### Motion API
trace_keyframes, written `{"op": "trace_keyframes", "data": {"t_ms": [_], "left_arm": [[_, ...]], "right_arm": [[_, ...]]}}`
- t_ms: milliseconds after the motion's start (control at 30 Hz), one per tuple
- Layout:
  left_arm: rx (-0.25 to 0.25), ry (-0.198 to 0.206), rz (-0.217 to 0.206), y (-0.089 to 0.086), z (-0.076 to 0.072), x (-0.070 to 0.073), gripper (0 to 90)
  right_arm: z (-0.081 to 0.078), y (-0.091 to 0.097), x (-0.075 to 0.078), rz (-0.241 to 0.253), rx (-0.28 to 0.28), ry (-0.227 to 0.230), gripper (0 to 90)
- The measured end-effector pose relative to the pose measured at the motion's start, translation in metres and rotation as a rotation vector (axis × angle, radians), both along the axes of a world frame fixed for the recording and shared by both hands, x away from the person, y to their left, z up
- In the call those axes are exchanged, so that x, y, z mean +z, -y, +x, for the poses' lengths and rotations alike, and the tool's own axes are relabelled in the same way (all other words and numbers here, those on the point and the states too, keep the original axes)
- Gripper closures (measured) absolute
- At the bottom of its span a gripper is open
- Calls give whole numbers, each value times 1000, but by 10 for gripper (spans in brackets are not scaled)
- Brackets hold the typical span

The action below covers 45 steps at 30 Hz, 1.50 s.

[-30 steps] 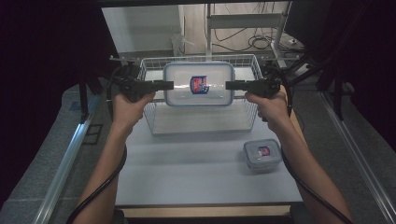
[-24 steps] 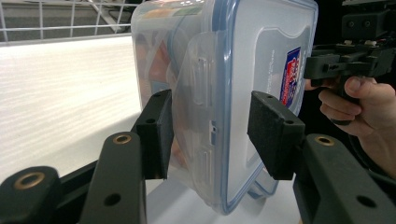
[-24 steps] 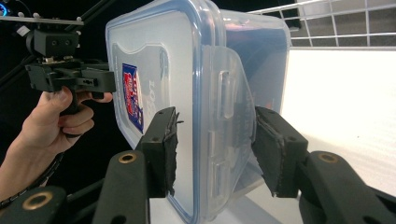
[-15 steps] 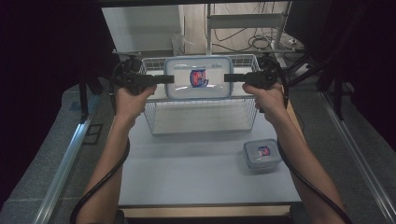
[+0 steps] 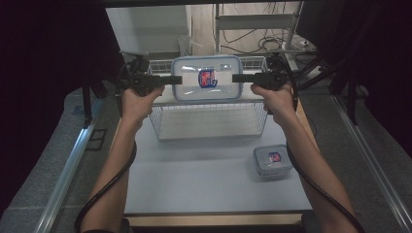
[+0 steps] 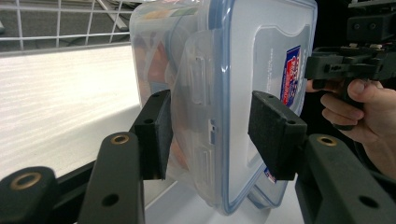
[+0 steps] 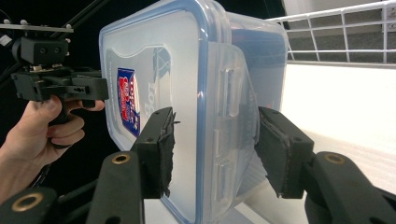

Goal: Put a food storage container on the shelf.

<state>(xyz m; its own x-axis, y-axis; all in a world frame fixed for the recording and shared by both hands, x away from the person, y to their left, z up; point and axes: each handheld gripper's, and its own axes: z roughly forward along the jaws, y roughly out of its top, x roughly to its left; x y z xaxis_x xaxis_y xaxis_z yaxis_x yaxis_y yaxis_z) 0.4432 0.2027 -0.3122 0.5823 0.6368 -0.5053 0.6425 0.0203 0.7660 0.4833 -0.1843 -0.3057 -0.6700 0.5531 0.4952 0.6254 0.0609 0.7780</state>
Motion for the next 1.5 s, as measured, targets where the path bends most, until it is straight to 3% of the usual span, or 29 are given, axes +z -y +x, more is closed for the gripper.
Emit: {"op": "trace_keyframes", "data": {"t_ms": [233, 367, 433, 500, 800, 967, 1100, 1267, 1433, 1500], "left_arm": [[14, 21, 19, 2, 0, 0, 489], [39, 50, 76, 6, 0, 0, 440], [53, 57, 90, 8, 0, 0, 393], [61, 59, 102, 9, 1, 0, 357], [51, 69, 102, 8, -1, -4, 316], [32, 97, 97, 9, -5, -6, 306], [29, 182, 135, 9, -18, -7, 293], [30, 261, 185, 9, -38, -11, 336], [35, 297, 192, 11, -54, -18, 349], [31, 306, 184, 13, -61, -24, 314]], "right_arm": [[2, 0, -2, 11, -9, 7, 471], [2, -3, -2, -26, -25, 37, 413], [2, -5, -3, -64, -34, 46, 364], [2, -5, -5, -69, -37, 46, 364], [4, 2, -7, -63, -55, 58, 324], [-2, 2, -4, -72, -33, 97, 315], [-13, 1, 0, -126, -36, 151, 412], [-35, 2, 1, -197, -57, 248, 632], [-51, -5, -9, -255, -15, 302, 884], [-54, -11, -15, -275, 12, 315, 897]]}}
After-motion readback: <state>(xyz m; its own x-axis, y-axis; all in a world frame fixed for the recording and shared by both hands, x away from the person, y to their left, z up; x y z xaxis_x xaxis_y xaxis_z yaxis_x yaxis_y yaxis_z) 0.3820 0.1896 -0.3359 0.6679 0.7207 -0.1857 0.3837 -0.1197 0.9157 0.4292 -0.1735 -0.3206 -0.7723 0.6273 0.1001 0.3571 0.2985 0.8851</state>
